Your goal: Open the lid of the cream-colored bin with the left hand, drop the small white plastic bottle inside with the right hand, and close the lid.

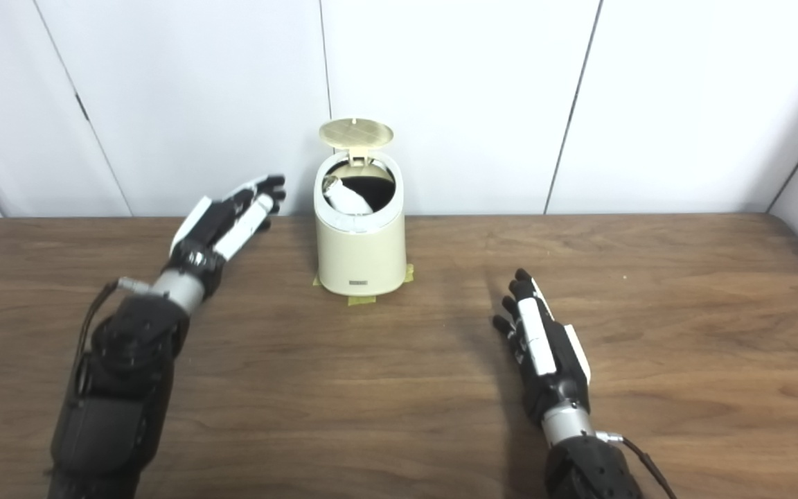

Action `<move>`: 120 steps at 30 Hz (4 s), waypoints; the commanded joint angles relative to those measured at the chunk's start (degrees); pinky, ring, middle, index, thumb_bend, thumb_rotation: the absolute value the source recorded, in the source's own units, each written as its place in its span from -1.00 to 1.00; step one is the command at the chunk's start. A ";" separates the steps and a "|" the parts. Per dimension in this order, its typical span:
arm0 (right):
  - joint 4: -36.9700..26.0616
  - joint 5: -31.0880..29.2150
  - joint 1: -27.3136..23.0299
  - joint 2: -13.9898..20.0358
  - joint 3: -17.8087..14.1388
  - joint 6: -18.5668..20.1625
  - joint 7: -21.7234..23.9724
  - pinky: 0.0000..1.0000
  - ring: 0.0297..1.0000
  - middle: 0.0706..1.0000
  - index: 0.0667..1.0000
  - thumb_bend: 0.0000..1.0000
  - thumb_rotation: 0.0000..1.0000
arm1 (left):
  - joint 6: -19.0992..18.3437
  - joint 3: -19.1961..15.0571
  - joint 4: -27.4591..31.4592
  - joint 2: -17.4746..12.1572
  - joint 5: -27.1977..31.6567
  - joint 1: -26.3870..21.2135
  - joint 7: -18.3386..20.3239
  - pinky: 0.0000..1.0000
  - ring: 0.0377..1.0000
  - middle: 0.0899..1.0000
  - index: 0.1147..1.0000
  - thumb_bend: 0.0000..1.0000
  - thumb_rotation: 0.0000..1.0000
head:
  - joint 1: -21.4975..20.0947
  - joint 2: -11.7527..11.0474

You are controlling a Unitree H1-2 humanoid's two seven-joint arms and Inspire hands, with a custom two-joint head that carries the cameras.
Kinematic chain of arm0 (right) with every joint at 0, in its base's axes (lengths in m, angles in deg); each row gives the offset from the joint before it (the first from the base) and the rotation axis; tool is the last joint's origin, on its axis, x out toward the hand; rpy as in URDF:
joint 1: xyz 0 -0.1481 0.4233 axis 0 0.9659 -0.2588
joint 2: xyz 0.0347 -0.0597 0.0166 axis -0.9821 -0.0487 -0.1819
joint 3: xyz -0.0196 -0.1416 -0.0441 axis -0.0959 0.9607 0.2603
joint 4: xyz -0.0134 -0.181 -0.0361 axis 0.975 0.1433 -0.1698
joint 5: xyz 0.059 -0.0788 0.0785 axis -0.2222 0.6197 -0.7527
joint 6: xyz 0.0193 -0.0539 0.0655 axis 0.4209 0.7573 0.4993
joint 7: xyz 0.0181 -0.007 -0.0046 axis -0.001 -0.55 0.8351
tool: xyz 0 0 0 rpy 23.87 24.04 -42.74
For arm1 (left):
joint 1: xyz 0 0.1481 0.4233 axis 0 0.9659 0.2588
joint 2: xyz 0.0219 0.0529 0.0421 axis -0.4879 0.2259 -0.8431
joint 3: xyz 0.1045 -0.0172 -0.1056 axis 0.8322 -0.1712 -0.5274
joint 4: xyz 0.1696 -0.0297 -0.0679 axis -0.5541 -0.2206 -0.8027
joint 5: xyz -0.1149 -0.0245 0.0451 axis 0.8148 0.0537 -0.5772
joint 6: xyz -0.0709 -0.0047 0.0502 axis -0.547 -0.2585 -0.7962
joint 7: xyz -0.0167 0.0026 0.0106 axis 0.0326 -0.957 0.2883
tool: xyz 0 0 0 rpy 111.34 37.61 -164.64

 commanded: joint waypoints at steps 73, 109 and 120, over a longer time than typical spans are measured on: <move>8.49 17.68 -2.30 2.38 7.16 -7.97 -5.25 0.44 0.67 0.61 0.92 0.09 0.93 | 23.56 26.96 -9.10 -14.29 -38.83 -22.46 9.01 0.64 0.69 0.61 0.57 -0.06 0.53 | -1.97 0.92; 6.46 19.46 -2.08 2.71 7.43 -5.34 -5.54 0.45 0.64 0.56 0.85 0.05 0.92 | 25.32 28.59 1.11 -15.36 -52.92 -12.57 22.40 1.00 0.89 0.75 0.63 -0.01 0.65 | -2.67 3.42; 5.82 19.93 -1.99 3.00 7.94 -5.24 -5.18 0.45 0.63 0.52 0.82 0.06 0.96 | 26.06 30.08 -0.49 -14.62 -56.38 -11.54 25.06 1.00 0.91 0.80 0.64 -0.01 0.68 | -3.01 3.62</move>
